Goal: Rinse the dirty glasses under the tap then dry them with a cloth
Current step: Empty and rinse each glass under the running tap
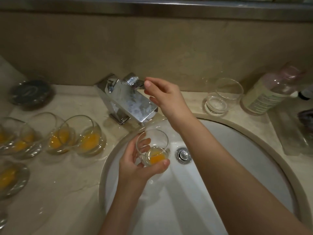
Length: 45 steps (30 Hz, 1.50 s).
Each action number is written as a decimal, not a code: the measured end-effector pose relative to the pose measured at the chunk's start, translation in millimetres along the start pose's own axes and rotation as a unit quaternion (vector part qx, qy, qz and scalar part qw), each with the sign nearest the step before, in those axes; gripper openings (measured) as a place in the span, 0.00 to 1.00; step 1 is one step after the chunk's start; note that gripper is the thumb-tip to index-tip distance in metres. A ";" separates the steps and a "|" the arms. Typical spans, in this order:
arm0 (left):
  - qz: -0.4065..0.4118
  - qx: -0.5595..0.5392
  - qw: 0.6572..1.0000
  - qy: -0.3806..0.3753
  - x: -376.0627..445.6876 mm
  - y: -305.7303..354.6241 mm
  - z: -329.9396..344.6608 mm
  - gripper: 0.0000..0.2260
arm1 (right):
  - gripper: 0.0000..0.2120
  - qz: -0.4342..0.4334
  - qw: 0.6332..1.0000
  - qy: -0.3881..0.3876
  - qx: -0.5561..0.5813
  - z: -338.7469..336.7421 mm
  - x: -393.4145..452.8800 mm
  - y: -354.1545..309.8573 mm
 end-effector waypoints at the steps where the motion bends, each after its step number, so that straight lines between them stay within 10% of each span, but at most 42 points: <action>1: -0.002 -0.002 1.000 0.001 -0.2 -0.2 -1.5 0.37 | 0.16 -0.002 1.000 0.000 -0.004 1.6 2.5 1.4; 26: -0.003 0.005 1.000 -0.010 3.0 15.1 -5.3 0.34 | 0.16 0.026 0.999 0.024 0.010 -3.6 1.0 4.4; 34: -0.005 0.031 0.999 -0.032 8.3 21.2 -8.1 0.35 | 0.15 0.127 0.983 0.022 0.128 4.6 -91.9 48.8; 38: -0.004 0.005 0.997 -0.076 12.5 23.1 -9.7 0.38 | 0.22 0.254 0.911 -0.043 0.321 16.8 -104.5 58.1; 45: 0.063 0.177 0.982 -0.036 13.2 26.3 -17.4 0.30 | 0.17 0.151 0.919 0.024 0.362 11.6 -99.6 64.2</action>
Point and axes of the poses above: each hand's wrist, its own x-axis towards the middle knuckle, its own z-axis out of the palm, y = z × x, the point moved 1 cm from there along x, towards the middle knuckle, and after that the axes turned 12 degrees about -y, right-handed, at the moved point
